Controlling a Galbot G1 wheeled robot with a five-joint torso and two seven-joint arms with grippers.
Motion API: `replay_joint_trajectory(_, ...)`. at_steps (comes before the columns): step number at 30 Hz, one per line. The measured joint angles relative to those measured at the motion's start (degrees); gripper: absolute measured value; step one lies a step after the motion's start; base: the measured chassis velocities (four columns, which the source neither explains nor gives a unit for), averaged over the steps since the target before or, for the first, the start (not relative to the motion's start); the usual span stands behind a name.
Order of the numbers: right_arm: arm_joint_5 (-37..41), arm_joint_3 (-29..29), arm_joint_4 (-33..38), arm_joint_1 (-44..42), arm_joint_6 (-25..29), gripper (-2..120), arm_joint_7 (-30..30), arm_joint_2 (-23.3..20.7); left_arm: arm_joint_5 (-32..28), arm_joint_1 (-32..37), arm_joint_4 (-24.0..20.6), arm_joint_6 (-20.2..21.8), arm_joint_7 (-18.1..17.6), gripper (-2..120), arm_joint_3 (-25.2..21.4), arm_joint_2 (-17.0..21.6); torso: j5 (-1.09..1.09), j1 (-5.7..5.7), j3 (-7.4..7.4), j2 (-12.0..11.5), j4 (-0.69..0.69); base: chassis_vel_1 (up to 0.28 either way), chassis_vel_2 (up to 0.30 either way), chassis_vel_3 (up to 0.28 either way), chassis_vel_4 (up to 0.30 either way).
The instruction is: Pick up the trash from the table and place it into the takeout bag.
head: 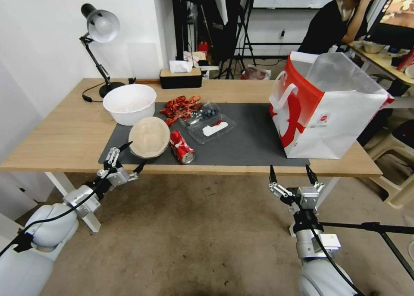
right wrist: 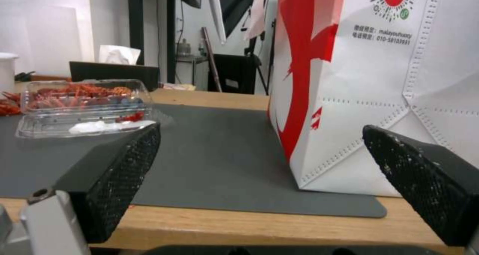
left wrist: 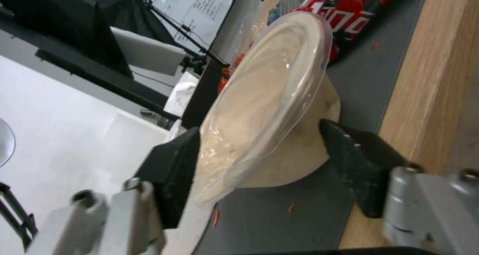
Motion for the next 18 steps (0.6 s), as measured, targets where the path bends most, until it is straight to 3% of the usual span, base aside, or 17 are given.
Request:
replay_joint_trajectory(2, -0.1, 0.0, -0.1, 0.0, 0.0, 100, 0.0, 0.1, 0.1, -0.2, 0.2, -0.3, 0.2, 56, 0.3, 0.2, -0.01, 0.0, 0.0, 0.0, 0.0, 0.0, 0.0, 0.0, 0.0)
replay_joint_trajectory(5, -0.2, -0.1, -0.2, -0.3, 0.1, 100, 0.0, 0.2, 0.7, -0.8, 0.4, -0.8, 0.7, 38, 0.7, 1.0, -0.01, 0.0, 0.0, 0.0, 0.0, 0.0, 0.0, 0.0, 0.0)
replay_joint_trajectory(9, -0.2, -0.1, -0.2, -0.3, 0.1, 100, 0.0, 0.2, 1.2, -1.2, 0.5, -1.3, 1.3, 29, 0.9, 1.5, 0.0, 0.0, 0.0, 0.0, 0.0, 0.0, 0.0, 0.0, 0.0)
replay_joint_trajectory(12, -0.3, -0.1, -0.2, -0.4, 0.1, 100, 0.0, 0.3, 1.6, -1.8, 0.9, -2.1, 2.3, 13, 1.1, 2.2, 0.0, 0.0, 0.0, 0.0, 0.0, 0.0, 0.0, 0.0, 0.0)
replay_joint_trajectory(18, -0.4, -0.1, -0.3, -0.4, 0.2, 100, 0.1, 0.6, 2.3, -2.1, 1.0, -3.5, 3.2, 0, 1.0, 2.8, -0.01, 0.0, 0.0, 0.0, 0.0, 0.0, 0.0, 0.0, 0.0)
